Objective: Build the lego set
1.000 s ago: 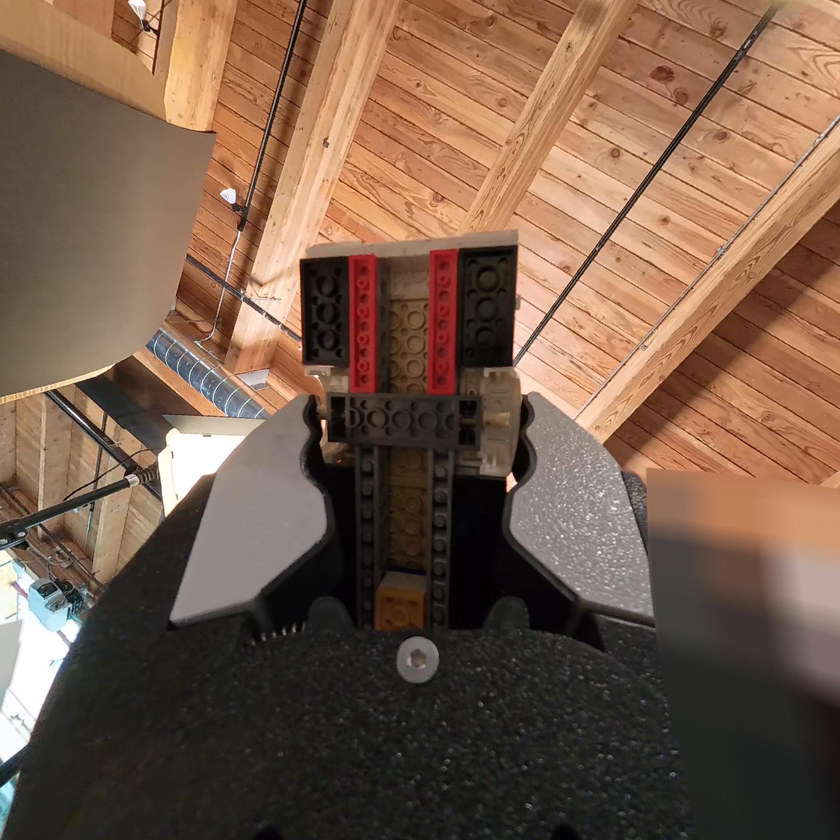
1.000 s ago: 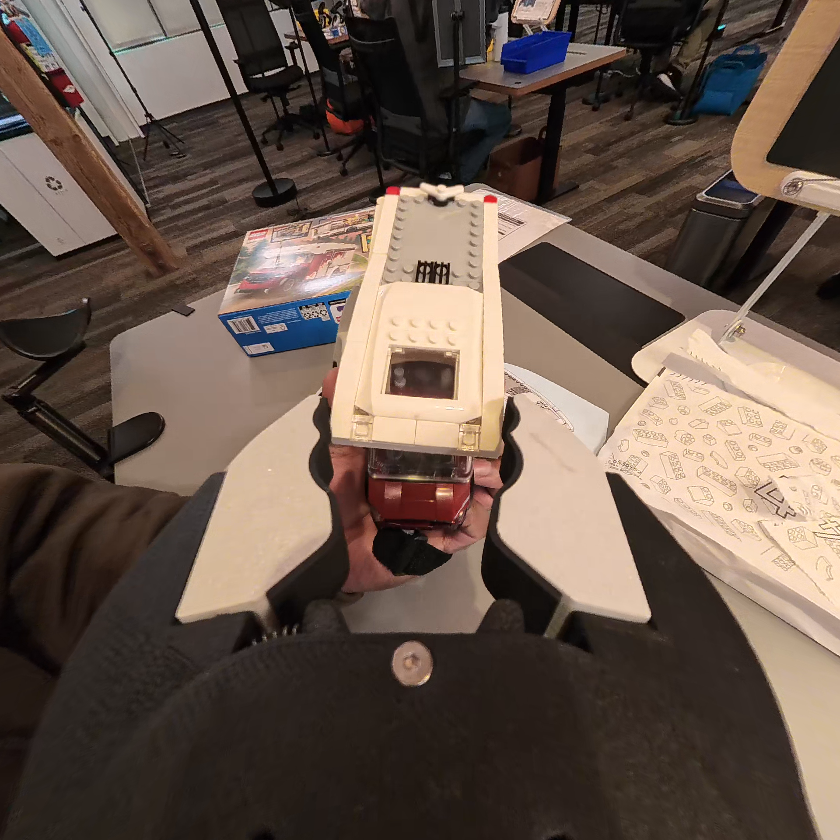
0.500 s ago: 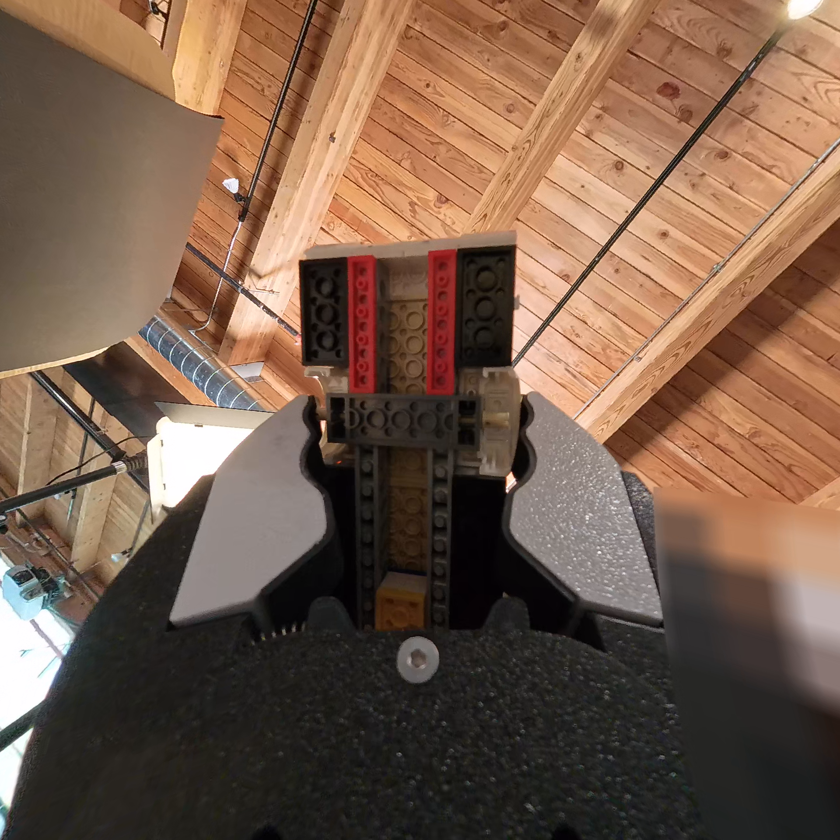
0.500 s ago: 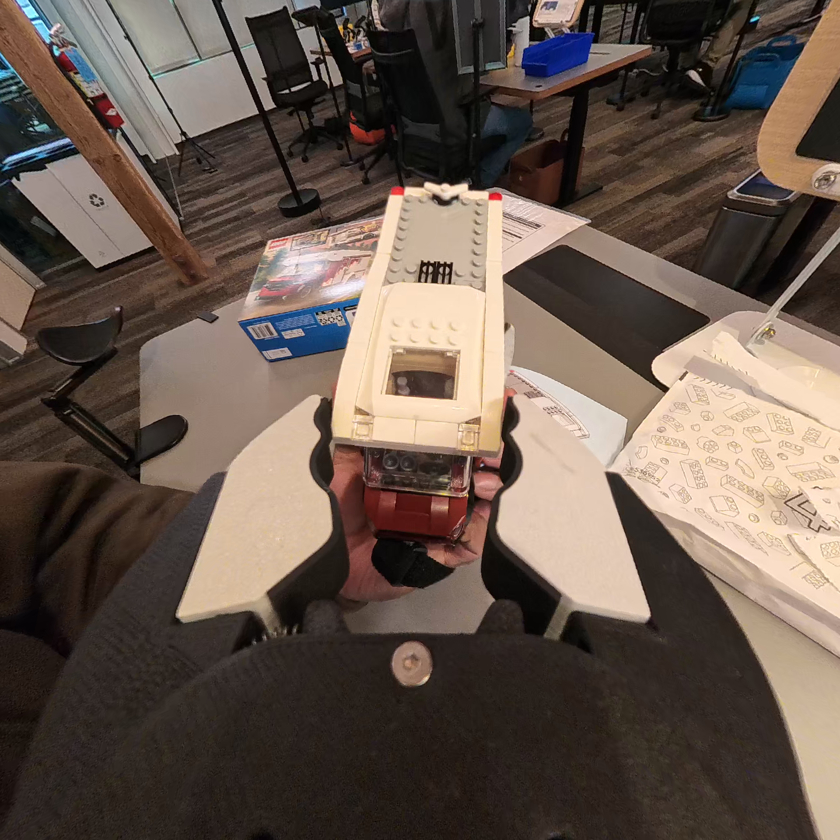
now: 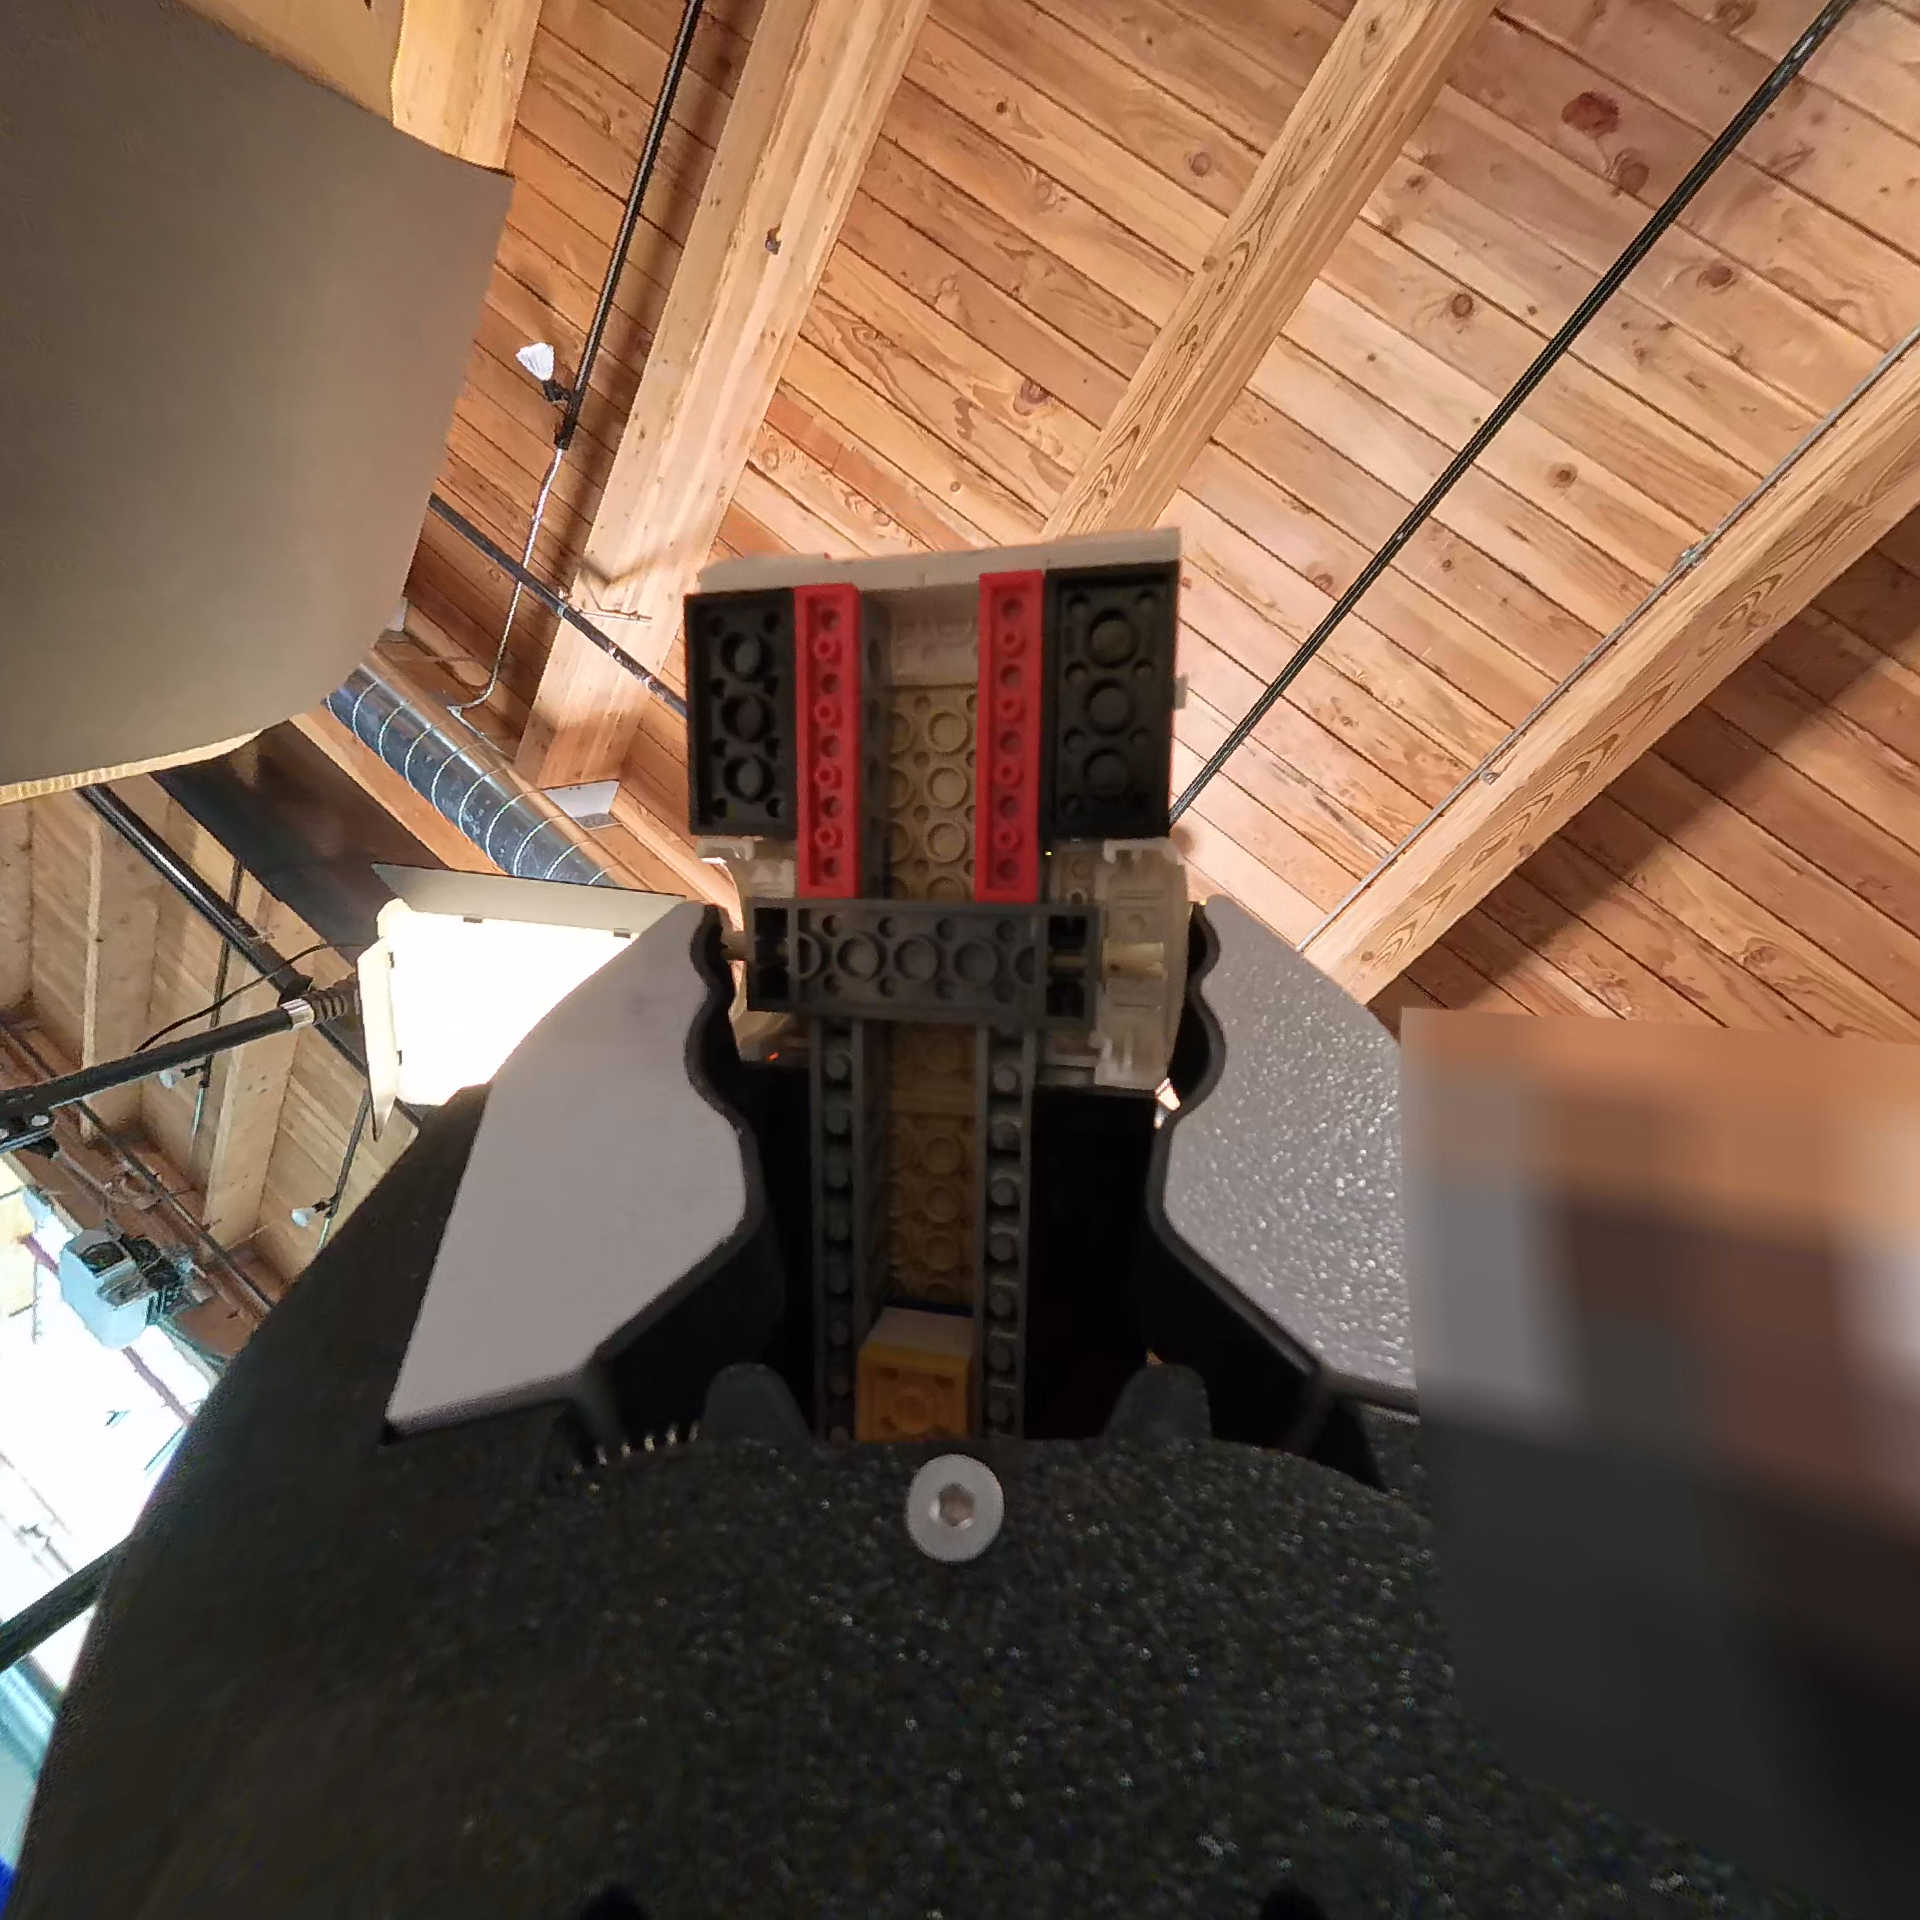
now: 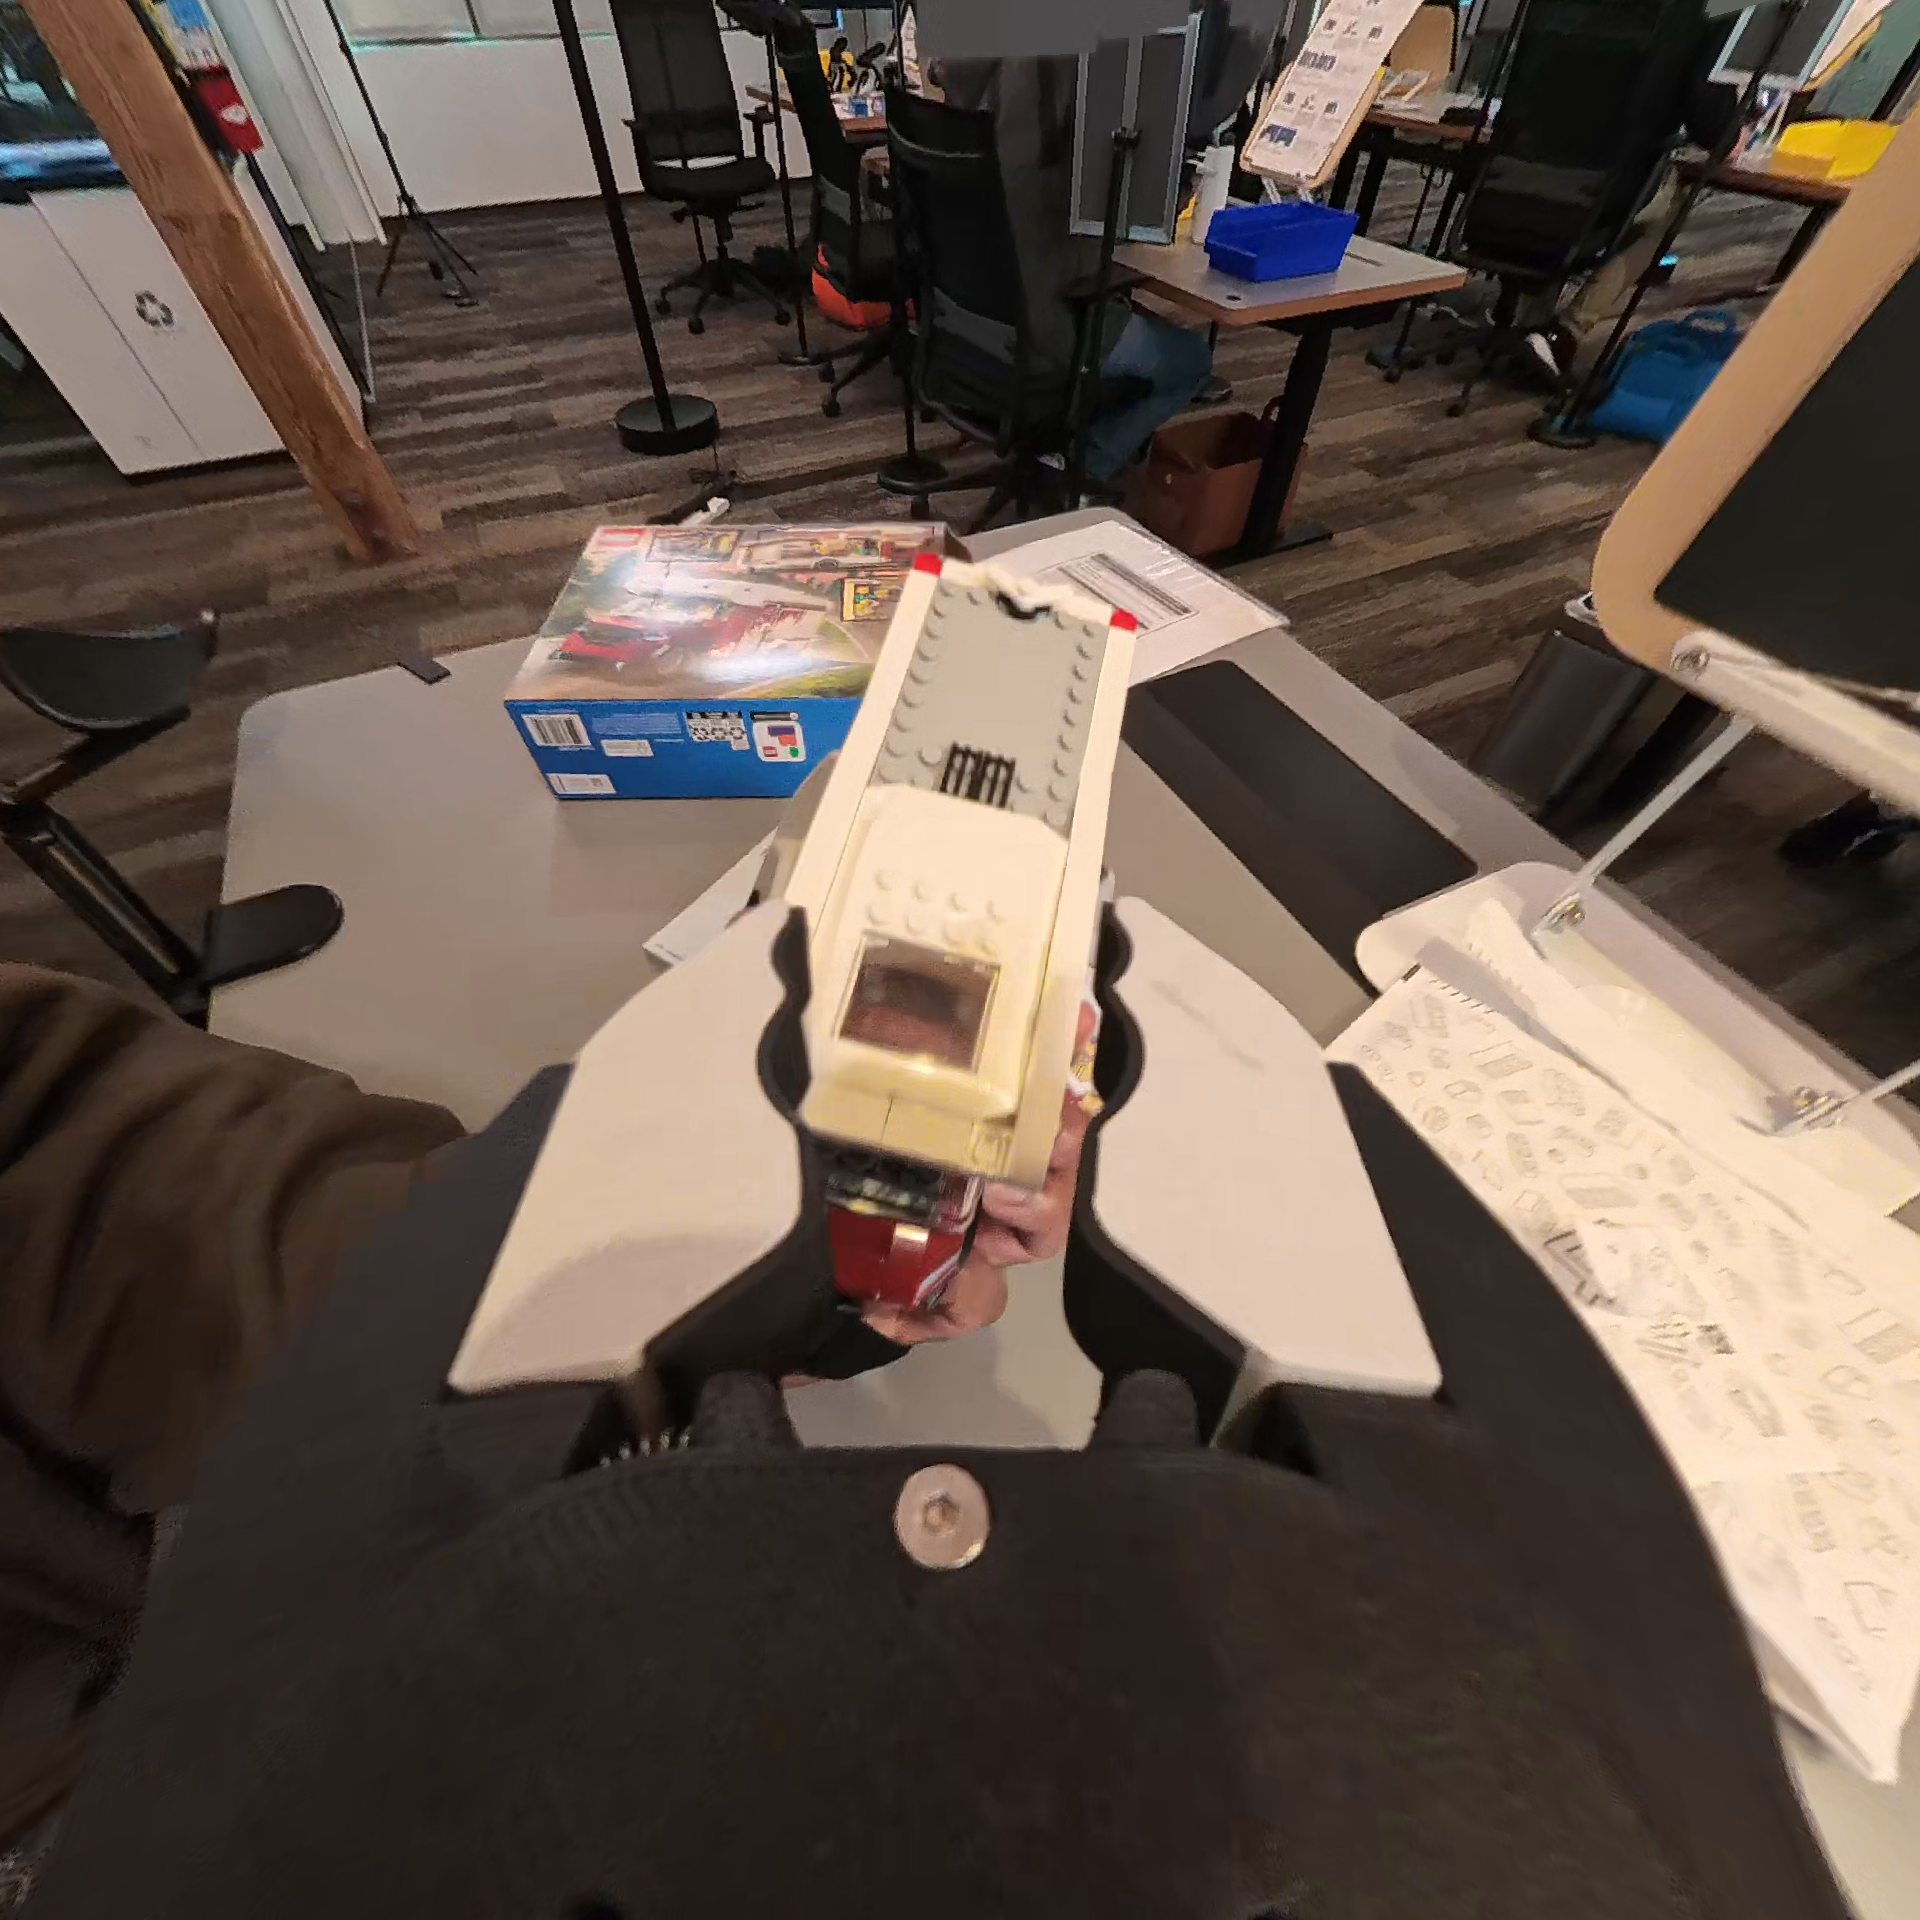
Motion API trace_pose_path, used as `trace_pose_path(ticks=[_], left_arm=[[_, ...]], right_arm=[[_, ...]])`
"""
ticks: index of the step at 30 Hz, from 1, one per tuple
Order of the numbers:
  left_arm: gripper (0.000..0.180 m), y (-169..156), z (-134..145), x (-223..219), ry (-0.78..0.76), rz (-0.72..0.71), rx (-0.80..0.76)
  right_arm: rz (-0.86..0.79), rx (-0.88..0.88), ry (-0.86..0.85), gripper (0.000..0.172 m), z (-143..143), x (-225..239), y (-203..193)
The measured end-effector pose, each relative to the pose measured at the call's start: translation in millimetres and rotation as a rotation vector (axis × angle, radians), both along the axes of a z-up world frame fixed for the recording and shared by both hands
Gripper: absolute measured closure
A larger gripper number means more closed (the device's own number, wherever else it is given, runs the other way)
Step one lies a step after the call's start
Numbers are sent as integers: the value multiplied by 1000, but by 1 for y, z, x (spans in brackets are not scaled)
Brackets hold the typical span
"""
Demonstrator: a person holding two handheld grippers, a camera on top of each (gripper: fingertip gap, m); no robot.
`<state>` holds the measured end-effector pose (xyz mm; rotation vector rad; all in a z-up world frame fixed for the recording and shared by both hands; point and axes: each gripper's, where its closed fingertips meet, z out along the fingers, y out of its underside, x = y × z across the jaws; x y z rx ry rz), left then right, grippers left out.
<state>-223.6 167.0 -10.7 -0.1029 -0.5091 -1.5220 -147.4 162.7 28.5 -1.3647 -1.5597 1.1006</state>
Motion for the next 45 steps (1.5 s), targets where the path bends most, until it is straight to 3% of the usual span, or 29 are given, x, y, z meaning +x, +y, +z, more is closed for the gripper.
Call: trace_pose_path(ticks=[2,14,21,31,45], left_arm=[[98,0,1,2,-1,-5,1],[98,-1,2,-2,-30,16,-27],[98,-4,8,-2,-9,29,-29],[98,-2,8,-1,6,37,-54],[98,4,8,5,42,21,-79]], right_arm=[[27,45,-48,130,-1,-4,-1],[160,231,-274,147,-6,-23,-5],[232,272,-276,151,1,-31,-7],[304,282,-319,171,-5,-35,-9],[347,296,-321,172,-5,-38,-14]])
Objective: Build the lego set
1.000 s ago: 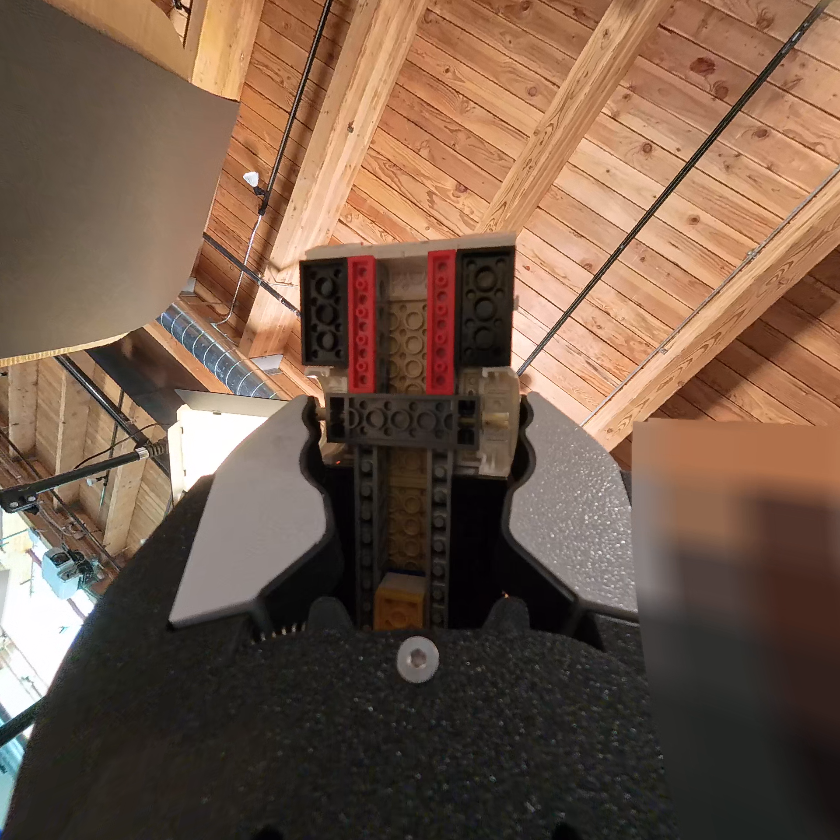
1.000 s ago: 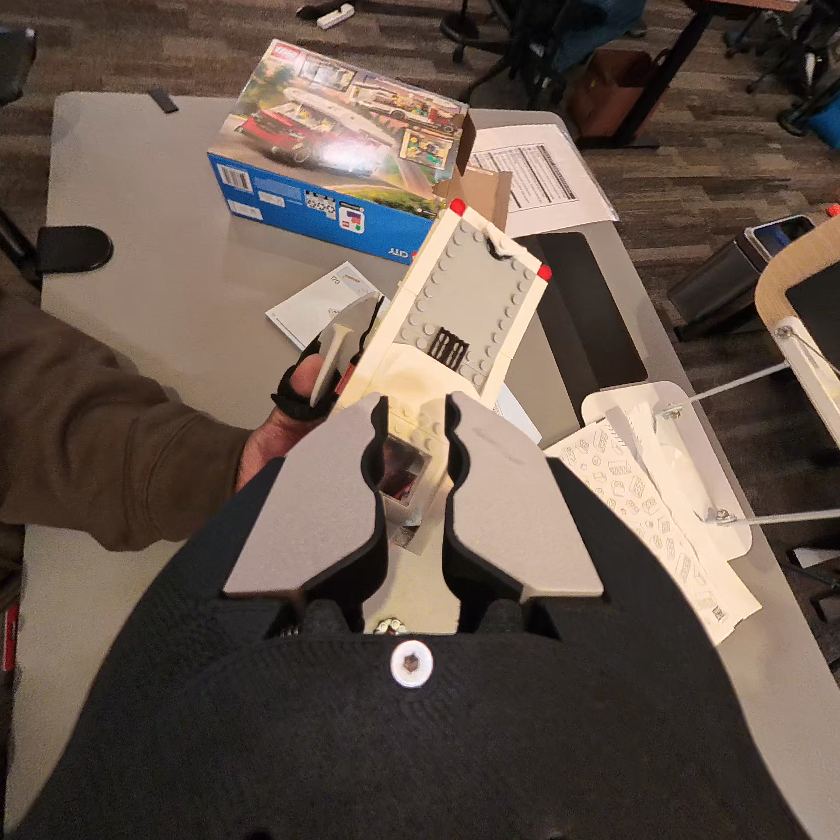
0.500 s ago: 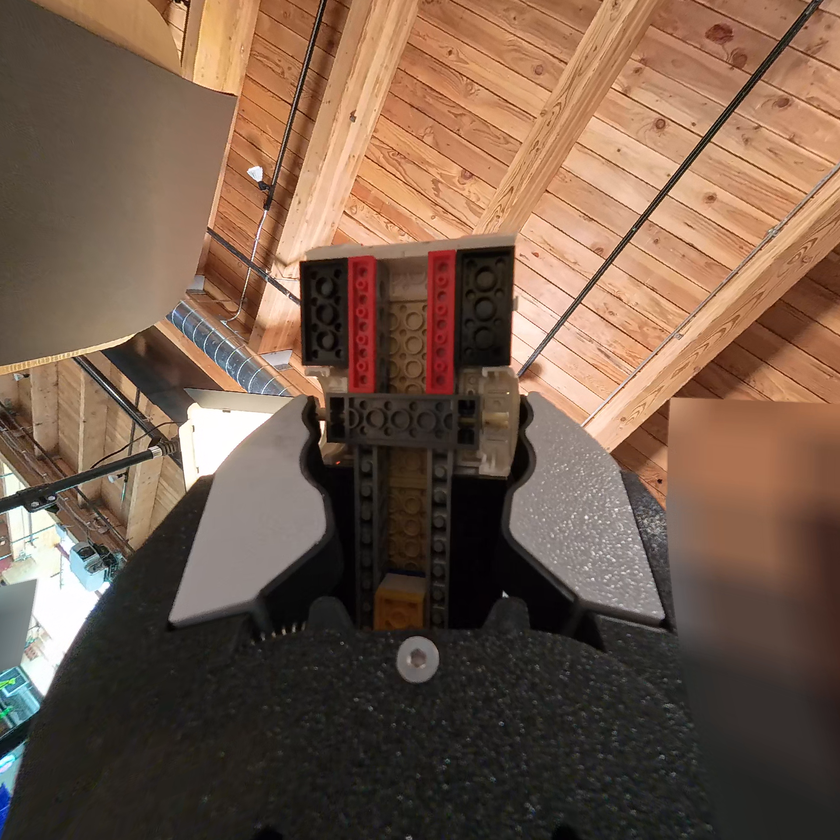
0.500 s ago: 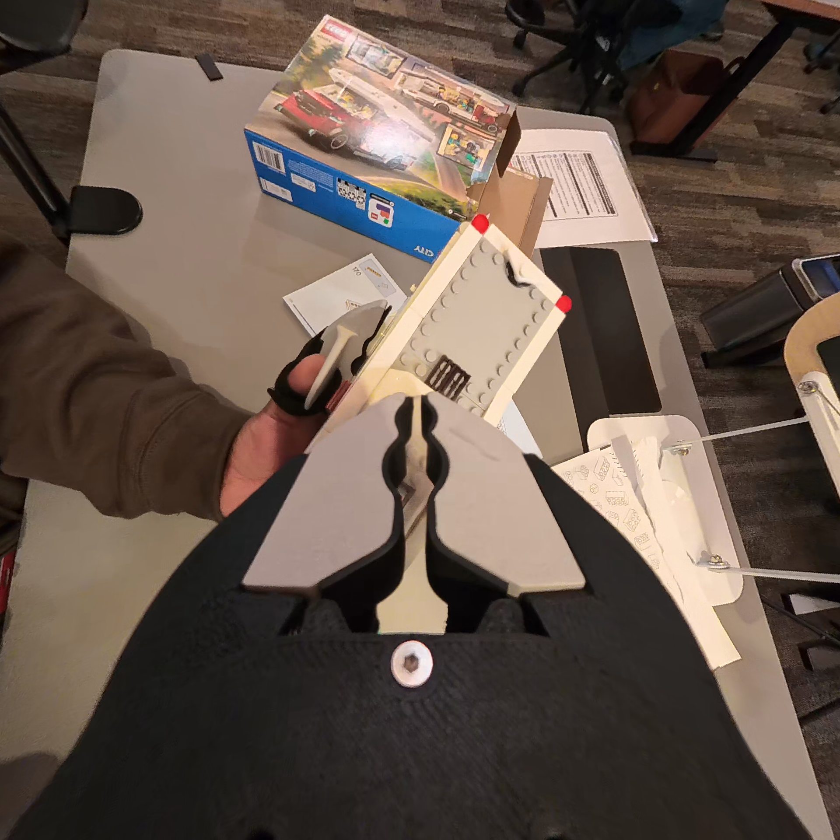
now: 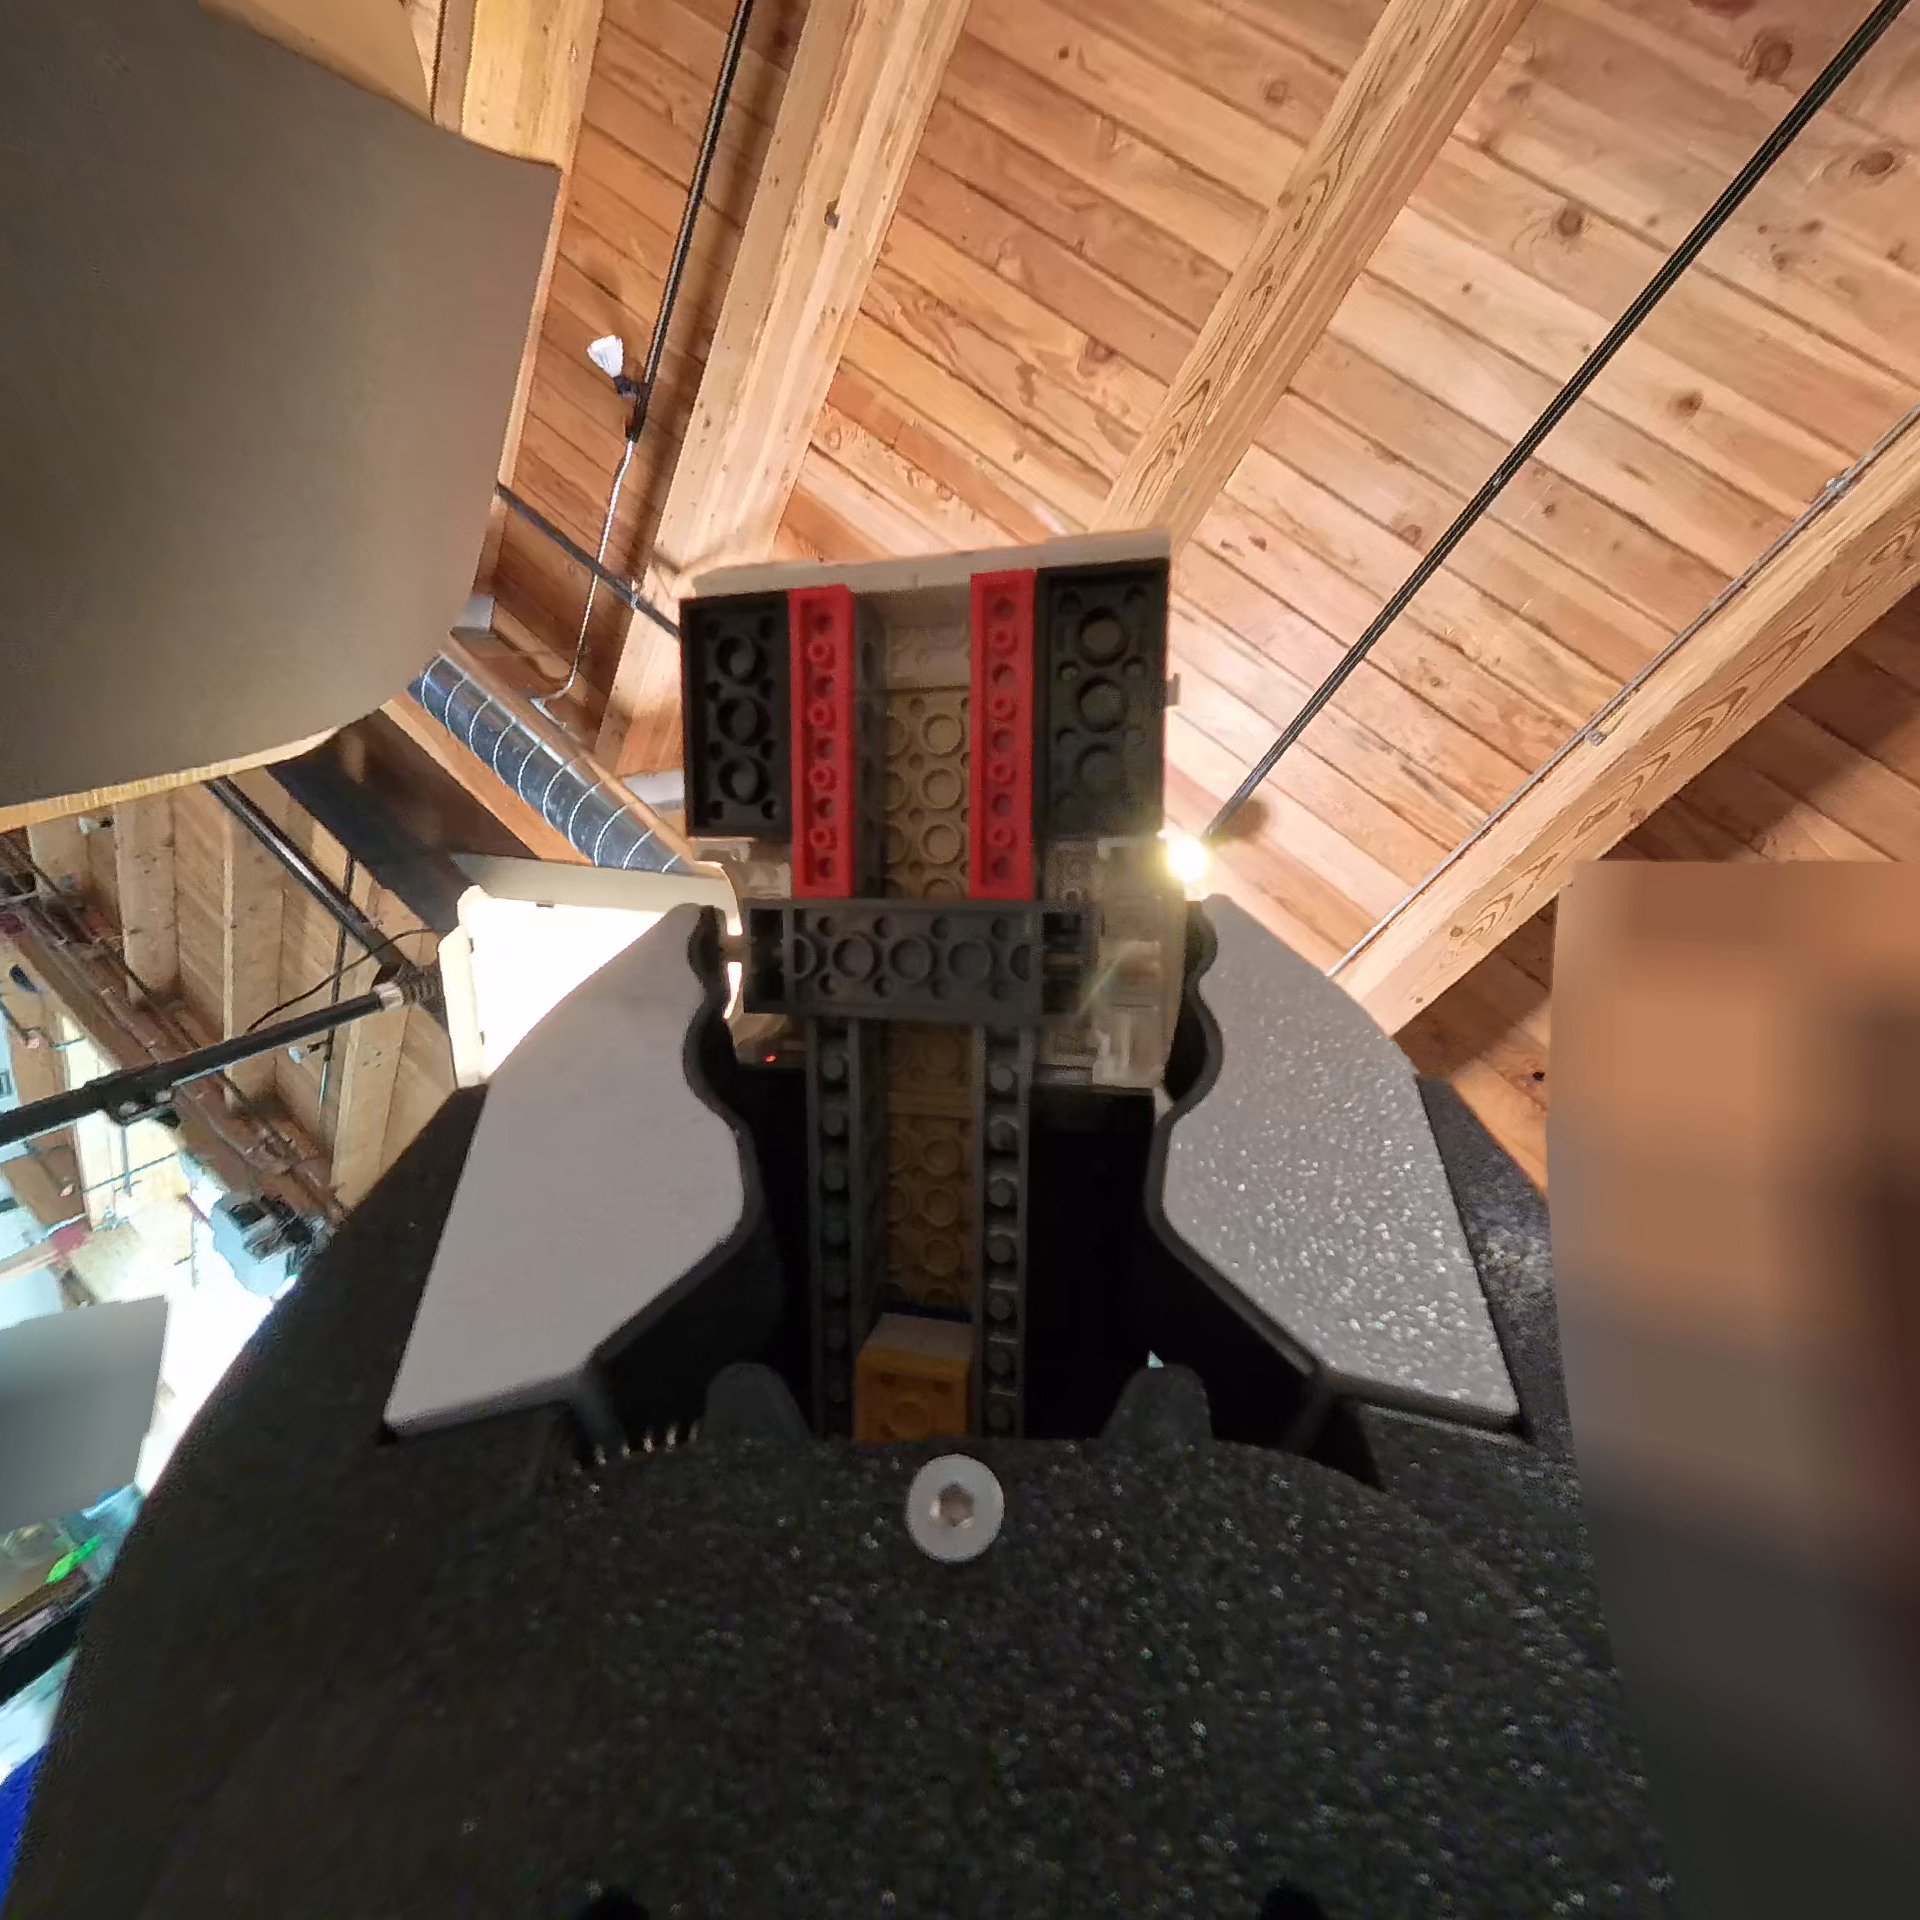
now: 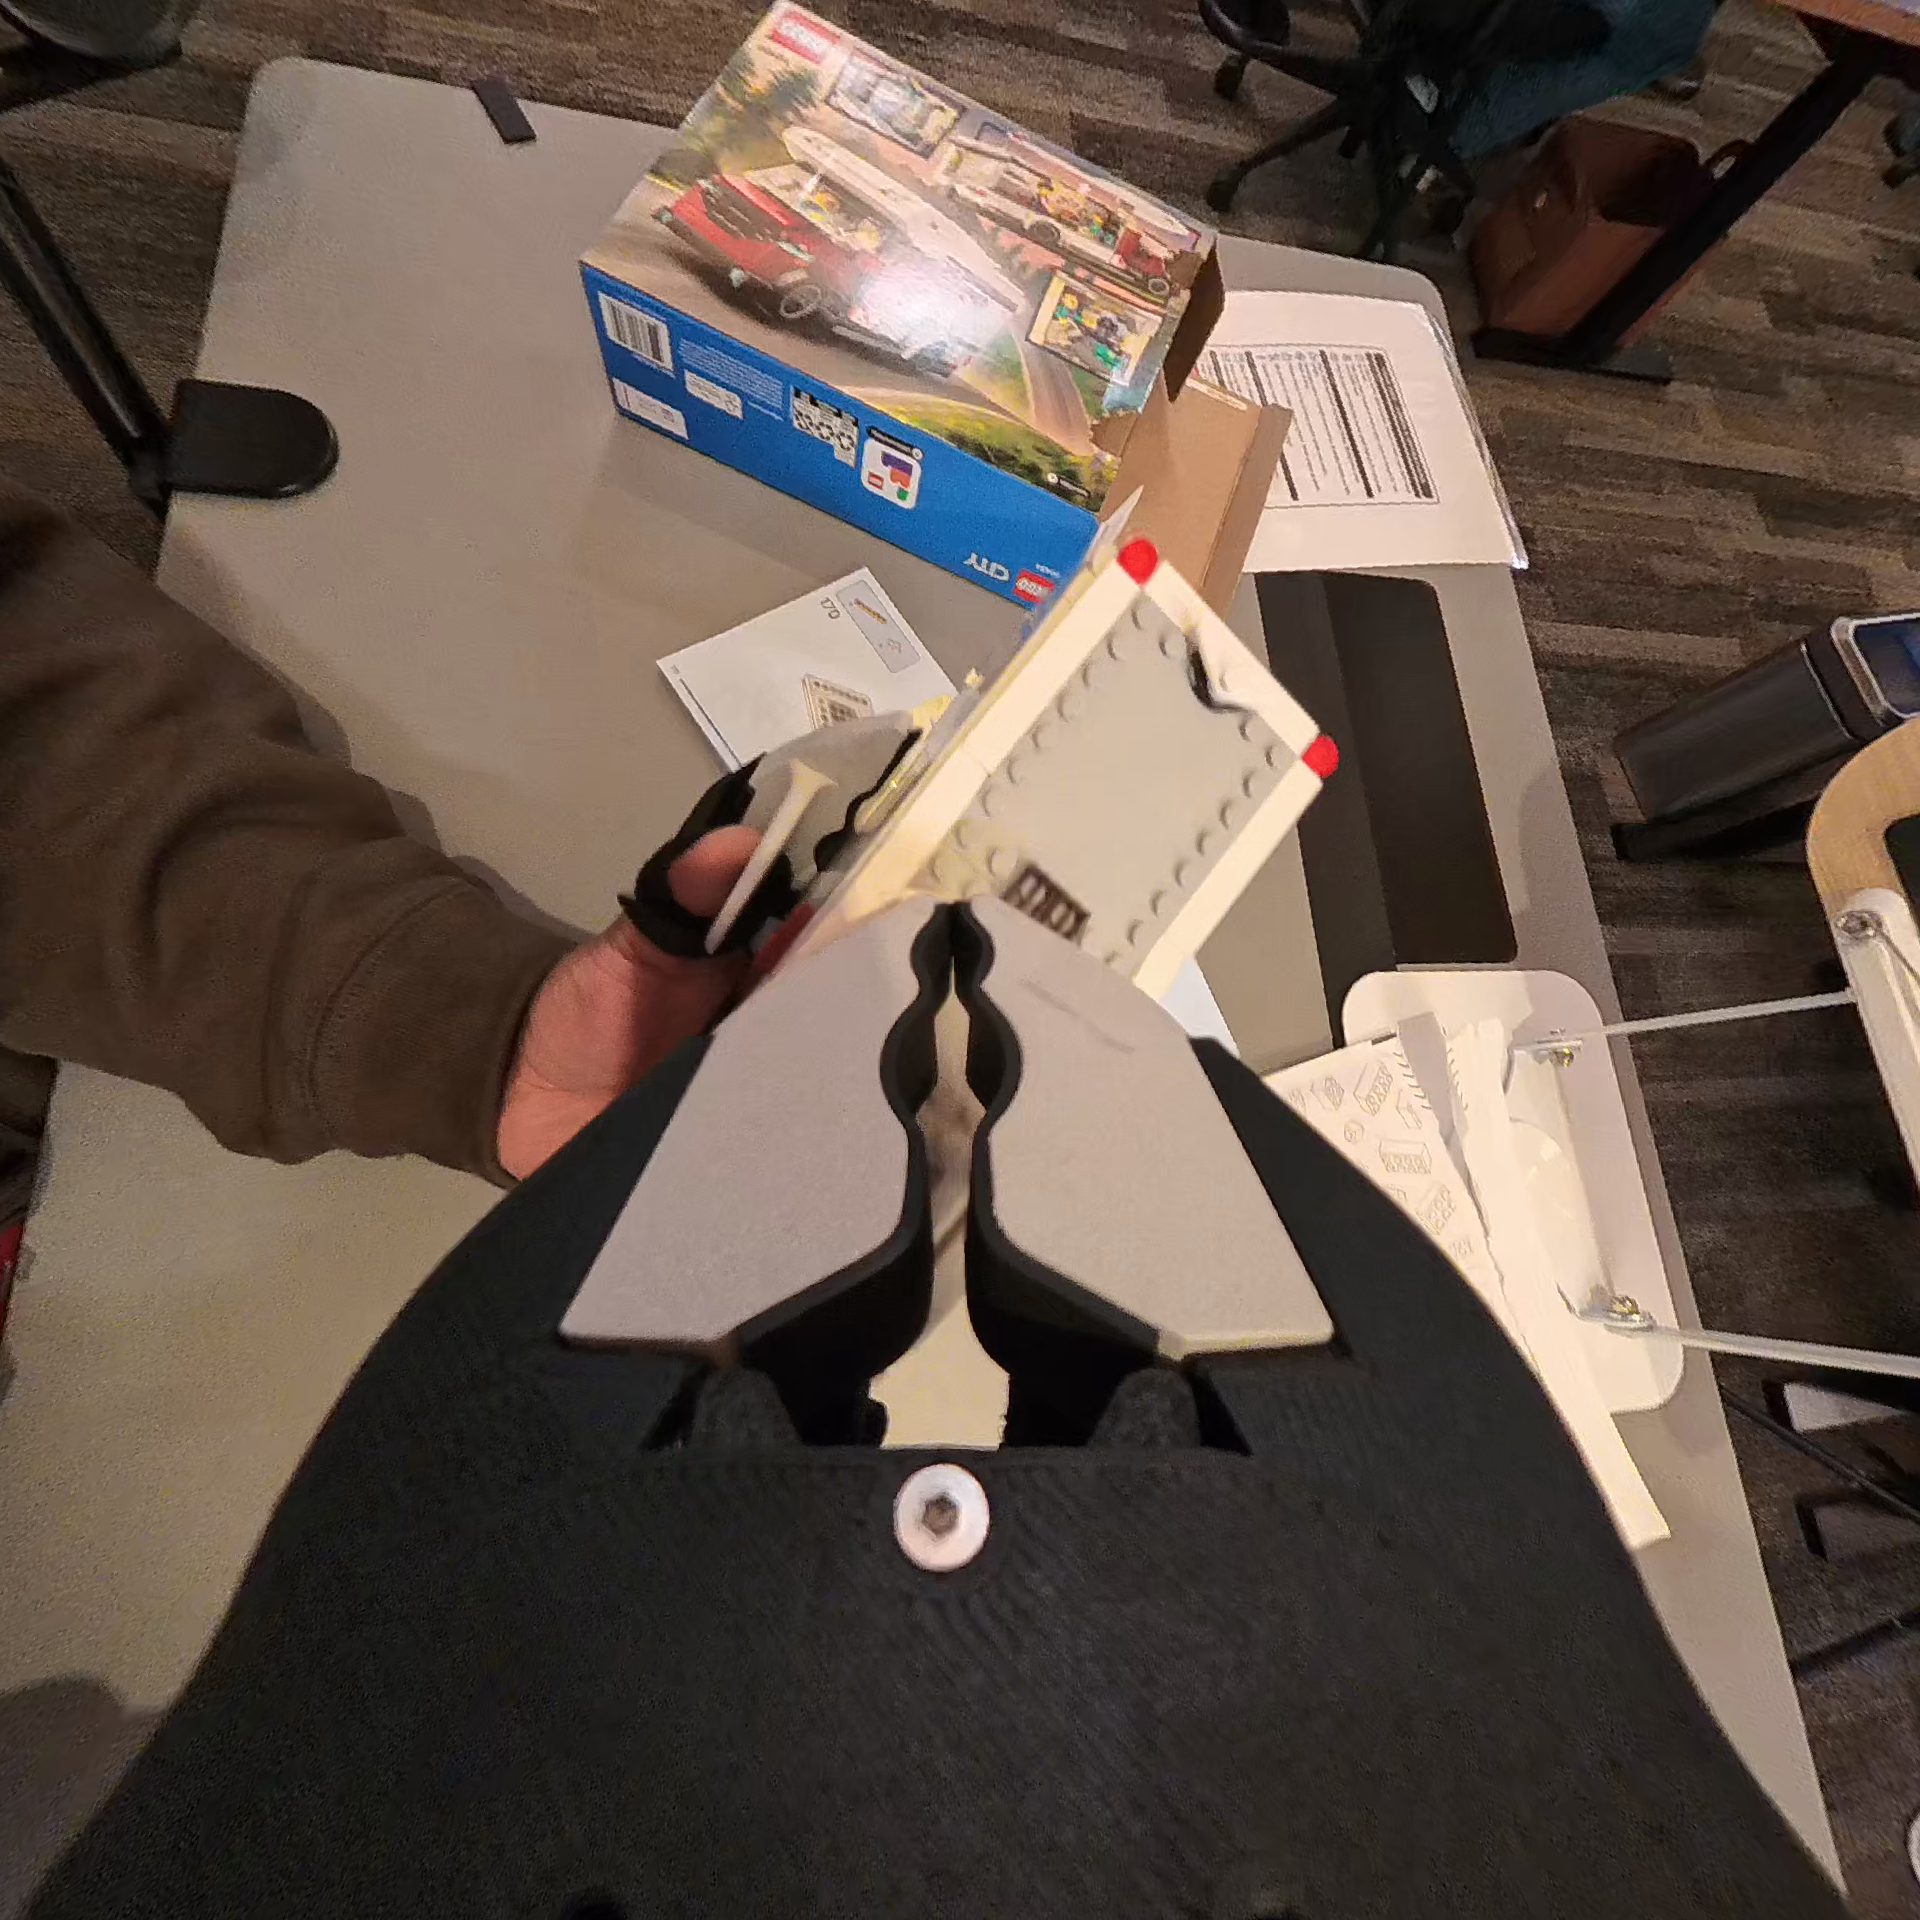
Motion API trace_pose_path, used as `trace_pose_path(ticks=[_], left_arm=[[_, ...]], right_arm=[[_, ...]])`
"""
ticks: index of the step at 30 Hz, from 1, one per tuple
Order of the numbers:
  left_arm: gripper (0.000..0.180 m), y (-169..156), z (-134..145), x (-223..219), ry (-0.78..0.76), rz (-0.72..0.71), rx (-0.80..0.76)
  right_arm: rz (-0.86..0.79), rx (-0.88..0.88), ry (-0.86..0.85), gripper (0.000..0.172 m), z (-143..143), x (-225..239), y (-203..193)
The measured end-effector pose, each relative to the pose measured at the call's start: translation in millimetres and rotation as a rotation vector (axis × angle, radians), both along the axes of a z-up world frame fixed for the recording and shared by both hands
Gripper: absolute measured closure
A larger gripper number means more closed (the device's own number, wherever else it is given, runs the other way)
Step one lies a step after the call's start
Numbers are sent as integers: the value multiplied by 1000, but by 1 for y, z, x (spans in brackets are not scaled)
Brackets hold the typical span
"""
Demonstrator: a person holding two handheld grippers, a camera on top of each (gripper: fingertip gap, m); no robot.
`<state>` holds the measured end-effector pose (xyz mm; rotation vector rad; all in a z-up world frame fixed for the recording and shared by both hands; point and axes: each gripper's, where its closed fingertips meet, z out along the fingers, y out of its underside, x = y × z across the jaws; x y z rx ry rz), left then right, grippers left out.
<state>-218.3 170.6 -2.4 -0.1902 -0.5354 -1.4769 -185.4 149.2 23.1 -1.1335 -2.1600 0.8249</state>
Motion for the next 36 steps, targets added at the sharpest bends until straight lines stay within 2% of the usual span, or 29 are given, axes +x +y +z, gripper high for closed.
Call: trace_pose_path(ticks=[9,19,25,36], left_arm=[[97,-3,3,5,-27,-36,51],[97,-4,1,1,-61,-63,82],[97,-6,-1,-3,-76,-61,91],[97,0,-3,8,-79,-110,89]], right_arm=[[10,0,18,172,1,-3,-8],[-77,30,104,172,17,-4,15],[-65,38,44,172,-2,2,12],[-106,17,35,172,-5,1,14]])
